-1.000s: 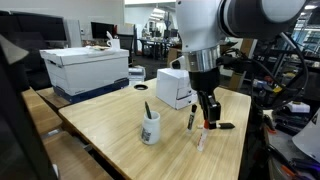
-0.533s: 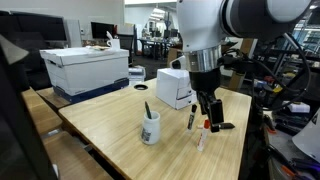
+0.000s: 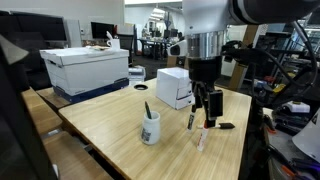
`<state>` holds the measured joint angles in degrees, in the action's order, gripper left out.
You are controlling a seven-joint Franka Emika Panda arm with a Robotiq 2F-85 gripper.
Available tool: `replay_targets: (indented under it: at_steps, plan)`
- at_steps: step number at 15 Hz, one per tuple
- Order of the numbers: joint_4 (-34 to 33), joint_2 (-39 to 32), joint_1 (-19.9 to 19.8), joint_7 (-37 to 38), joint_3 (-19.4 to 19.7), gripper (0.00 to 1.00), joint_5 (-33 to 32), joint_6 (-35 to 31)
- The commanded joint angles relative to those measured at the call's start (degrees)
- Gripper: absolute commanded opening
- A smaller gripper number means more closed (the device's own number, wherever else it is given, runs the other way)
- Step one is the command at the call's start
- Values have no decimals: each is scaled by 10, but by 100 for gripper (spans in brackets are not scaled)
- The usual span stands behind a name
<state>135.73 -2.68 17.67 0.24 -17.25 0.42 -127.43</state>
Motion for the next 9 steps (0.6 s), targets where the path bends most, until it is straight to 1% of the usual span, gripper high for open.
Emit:
replay_targets:
  at_steps: [1, 4, 8, 9]
  plan:
    - [7, 17, 4, -24, -8, 100, 14, -27]
    - [8, 11, 10, -14, -12, 100, -18, -65]
    - [-7, -5, 13, -16, -17, 100, -37, -92]
    - [-17, -18, 16, -7, -17, 100, -50, -99]
